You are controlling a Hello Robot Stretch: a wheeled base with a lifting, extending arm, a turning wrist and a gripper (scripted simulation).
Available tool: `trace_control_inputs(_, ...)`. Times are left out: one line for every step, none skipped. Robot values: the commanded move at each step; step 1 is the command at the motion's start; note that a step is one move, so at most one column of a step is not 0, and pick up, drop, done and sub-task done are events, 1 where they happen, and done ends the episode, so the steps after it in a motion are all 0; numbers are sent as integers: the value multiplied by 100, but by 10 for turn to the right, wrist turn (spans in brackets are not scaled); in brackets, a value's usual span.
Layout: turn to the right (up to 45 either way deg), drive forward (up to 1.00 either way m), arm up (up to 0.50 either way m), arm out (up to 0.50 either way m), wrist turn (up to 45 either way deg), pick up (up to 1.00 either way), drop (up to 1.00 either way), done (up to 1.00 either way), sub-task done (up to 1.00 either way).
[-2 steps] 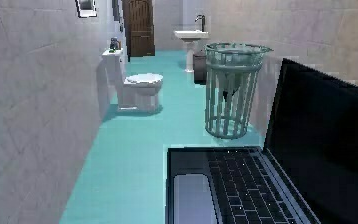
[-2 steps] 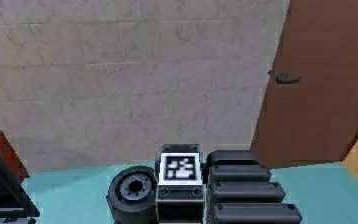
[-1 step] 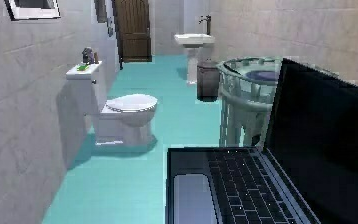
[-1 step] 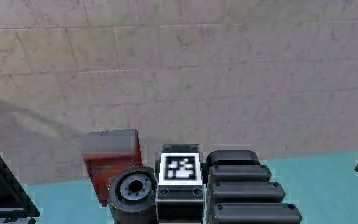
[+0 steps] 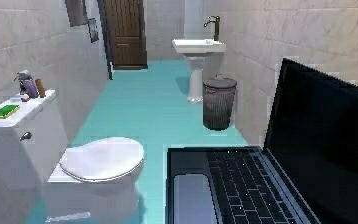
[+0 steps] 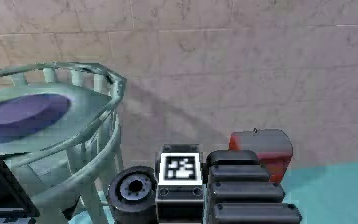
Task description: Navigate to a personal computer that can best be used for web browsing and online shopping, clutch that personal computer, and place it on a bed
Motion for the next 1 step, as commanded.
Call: trace_control_inputs(0, 100, 0, 0, 0, 0, 0, 0, 0)
